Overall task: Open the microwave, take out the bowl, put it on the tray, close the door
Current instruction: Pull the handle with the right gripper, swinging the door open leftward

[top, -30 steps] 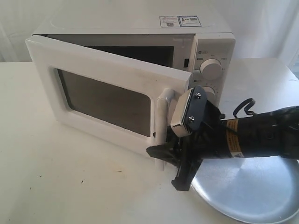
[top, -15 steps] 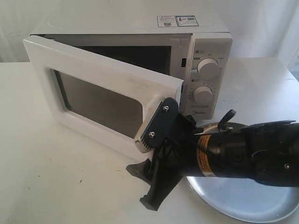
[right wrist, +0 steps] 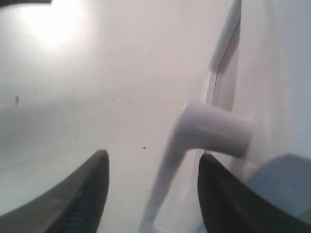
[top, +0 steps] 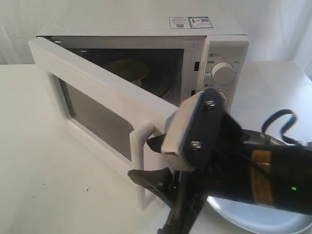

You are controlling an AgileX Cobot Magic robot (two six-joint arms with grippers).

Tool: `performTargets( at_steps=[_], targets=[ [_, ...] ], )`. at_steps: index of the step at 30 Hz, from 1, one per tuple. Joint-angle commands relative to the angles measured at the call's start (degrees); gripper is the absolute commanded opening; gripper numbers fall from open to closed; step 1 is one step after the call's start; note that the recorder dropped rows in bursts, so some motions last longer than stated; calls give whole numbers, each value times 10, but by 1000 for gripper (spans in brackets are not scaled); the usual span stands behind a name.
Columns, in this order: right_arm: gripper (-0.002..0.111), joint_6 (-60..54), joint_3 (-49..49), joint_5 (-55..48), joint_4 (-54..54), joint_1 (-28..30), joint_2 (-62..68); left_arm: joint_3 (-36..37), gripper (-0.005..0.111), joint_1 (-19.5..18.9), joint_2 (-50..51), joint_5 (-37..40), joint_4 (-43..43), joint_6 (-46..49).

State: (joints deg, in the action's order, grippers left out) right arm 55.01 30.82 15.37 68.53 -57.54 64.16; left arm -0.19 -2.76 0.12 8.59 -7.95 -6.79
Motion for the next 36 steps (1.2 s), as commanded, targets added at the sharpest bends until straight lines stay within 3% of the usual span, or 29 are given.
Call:
performTargets(
  at_steps=[1,5,7,8,16,21,28,31,36],
  targets=[
    [42,57,-37,17,31,-1,-98,2,0,0,-1,-1,2,-4],
    [20,136,-63,18,93,-1,-157,2,0,0,-1,-1,2,-4],
    [3,161,-72,32,141,-1,-184,2,0,0,-1,-1,2,-4],
    [0,162,-75,29,149,-1,-197,2,0,0,-1,-1,2,-4],
    [0,172,-75,-247,141,-1,-163,2,0,0,-1,-1,2,-4],
    [0,197,-40,-260,193,-1,-49,2,0,0,-1,-1,2,-4],
    [0,333,64,-313,314,-1,100,2,0,0,-1,-1,2,-4],
    [0,338,88,-282,314,-1,135,2,0,0,-1,-1,2,-4],
    [0,333,92,-67,314,-1,136,2,0,0,-1,-1,2,-4]
  ],
)
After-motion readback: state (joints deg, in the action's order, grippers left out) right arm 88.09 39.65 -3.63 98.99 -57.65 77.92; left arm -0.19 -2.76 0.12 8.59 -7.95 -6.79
